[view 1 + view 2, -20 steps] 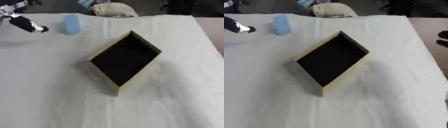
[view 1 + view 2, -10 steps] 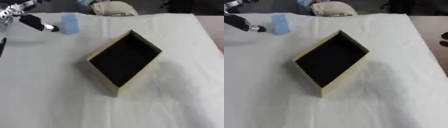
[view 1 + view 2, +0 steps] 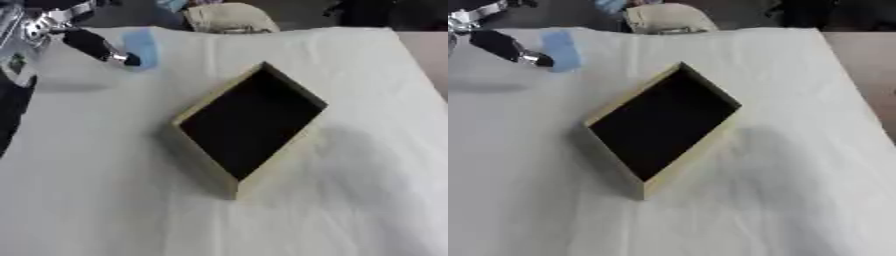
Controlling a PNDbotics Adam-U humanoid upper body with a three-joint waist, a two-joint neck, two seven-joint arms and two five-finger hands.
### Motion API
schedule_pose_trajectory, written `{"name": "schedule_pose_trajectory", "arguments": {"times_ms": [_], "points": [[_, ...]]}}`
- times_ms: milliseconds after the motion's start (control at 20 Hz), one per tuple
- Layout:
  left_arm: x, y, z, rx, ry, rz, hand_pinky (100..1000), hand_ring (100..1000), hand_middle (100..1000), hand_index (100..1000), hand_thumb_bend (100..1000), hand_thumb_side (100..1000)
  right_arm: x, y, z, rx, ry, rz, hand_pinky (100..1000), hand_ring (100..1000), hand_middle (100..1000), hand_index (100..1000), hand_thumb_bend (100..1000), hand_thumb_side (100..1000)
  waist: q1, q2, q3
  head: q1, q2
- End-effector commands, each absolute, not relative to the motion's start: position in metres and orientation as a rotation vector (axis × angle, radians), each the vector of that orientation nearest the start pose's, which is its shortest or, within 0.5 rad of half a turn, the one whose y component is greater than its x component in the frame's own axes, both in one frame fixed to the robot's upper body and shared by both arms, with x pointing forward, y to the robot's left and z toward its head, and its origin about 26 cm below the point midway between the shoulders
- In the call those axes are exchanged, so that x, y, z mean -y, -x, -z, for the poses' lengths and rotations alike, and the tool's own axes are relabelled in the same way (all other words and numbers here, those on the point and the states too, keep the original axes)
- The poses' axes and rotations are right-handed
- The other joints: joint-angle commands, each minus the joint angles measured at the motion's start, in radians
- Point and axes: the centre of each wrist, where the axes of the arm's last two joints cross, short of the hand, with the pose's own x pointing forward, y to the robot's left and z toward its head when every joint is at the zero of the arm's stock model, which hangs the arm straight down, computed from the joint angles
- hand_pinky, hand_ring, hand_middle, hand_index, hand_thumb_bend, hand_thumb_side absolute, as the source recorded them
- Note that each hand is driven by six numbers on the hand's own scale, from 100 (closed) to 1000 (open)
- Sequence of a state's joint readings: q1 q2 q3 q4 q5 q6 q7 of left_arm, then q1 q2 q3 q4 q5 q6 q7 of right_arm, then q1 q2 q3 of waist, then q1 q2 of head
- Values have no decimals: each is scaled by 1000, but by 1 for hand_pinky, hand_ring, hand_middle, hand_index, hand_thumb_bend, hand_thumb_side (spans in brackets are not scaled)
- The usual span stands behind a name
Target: Pick up objects on the table and place them in the box.
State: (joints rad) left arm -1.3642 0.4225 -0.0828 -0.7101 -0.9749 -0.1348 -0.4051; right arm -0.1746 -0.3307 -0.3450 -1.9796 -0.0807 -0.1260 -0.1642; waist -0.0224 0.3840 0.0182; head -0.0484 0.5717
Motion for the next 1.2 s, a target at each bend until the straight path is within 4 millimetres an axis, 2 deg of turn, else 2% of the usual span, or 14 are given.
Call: {"name": "schedule_pose_trajectory", "arguments": {"times_ms": [50,300,600,900,1200], "points": [[-237,-504,-363,1510,-1086,1360,938,980,974,963,807,582,359,-272,-199,2368,520,93,724,733,612,766,100,1000,1,-14,-4,15,-20],[-242,-504,-365,1491,-1059,1293,957,987,987,957,802,593,358,-273,-201,2375,517,101,722,725,607,765,100,1000,5,0,-9,21,-32],[-254,-501,-375,1505,-1056,1200,956,983,989,949,791,600,355,-276,-207,2401,499,95,721,719,602,763,100,1000,10,28,-26,47,-62],[-259,-497,-387,1536,-1036,1155,958,980,993,940,770,611,354,-277,-208,2407,496,102,720,715,598,761,100,1000,5,48,-27,67,-83],[-264,-496,-390,1536,-976,1145,958,978,994,933,750,613,354,-277,-209,2414,498,120,718,711,594,757,100,1000,0,71,-32,79,-102]]}}
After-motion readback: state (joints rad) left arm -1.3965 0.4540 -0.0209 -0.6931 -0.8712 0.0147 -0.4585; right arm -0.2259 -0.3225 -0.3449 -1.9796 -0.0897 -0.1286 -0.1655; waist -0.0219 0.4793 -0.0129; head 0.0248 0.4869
